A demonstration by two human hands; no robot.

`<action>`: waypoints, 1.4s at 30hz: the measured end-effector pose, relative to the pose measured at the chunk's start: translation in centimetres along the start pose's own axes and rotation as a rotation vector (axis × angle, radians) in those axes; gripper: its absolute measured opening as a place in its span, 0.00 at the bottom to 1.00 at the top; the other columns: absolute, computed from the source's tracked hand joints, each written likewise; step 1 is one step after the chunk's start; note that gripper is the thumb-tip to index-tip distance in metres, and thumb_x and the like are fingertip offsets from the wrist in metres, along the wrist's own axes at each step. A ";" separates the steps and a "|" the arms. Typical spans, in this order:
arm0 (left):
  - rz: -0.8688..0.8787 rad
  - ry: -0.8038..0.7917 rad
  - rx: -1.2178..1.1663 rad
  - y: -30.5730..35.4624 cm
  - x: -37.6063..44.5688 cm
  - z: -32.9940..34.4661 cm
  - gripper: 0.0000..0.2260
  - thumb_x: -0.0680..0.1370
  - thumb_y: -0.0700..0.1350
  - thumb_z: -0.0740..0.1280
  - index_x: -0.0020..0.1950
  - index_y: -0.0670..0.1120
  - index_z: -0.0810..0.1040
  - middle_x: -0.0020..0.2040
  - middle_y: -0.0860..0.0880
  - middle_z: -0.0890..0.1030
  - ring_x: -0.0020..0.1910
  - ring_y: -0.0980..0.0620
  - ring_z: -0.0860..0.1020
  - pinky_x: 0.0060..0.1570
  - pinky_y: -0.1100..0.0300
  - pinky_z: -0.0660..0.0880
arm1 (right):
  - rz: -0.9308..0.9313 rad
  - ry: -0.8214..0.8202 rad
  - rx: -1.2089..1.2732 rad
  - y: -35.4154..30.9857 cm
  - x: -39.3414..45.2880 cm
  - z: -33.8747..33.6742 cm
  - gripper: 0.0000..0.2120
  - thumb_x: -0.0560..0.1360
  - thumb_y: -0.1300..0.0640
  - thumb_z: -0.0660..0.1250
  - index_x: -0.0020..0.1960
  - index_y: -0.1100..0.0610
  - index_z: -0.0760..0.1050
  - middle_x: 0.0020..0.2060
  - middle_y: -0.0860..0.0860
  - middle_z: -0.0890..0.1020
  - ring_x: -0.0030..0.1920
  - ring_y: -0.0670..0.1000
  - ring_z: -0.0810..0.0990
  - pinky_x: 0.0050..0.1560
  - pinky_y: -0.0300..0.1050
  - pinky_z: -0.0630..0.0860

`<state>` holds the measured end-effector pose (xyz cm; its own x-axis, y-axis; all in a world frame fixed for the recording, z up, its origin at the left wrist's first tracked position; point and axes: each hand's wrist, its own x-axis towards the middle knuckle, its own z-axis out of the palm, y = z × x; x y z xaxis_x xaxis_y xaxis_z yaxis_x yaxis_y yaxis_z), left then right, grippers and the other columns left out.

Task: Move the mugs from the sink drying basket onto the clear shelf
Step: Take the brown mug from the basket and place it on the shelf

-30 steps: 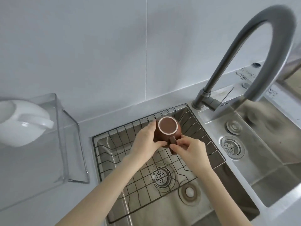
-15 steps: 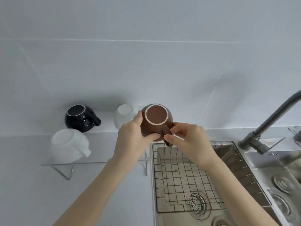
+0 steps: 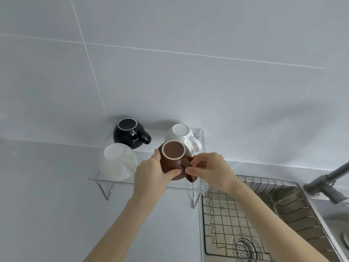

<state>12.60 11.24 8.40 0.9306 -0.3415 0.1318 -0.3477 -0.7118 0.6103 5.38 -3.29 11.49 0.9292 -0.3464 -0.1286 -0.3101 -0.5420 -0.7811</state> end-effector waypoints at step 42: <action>0.112 -0.386 -0.234 -1.6 3.6 -1.1 0.24 0.55 0.52 0.78 0.50 0.54 0.80 0.45 0.51 0.85 0.49 0.51 0.81 0.53 0.50 0.76 | -0.098 0.151 0.014 4.5 1.5 0.0 0.12 0.69 0.68 0.70 0.51 0.61 0.81 0.43 0.56 0.86 0.37 0.29 0.80 0.42 0.19 0.72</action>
<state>16.65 11.84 8.76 0.7627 -0.6434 -0.0658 -0.3674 -0.5148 0.7746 5.41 -6.24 7.79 0.9138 -0.4040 0.0415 -0.2155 -0.5690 -0.7936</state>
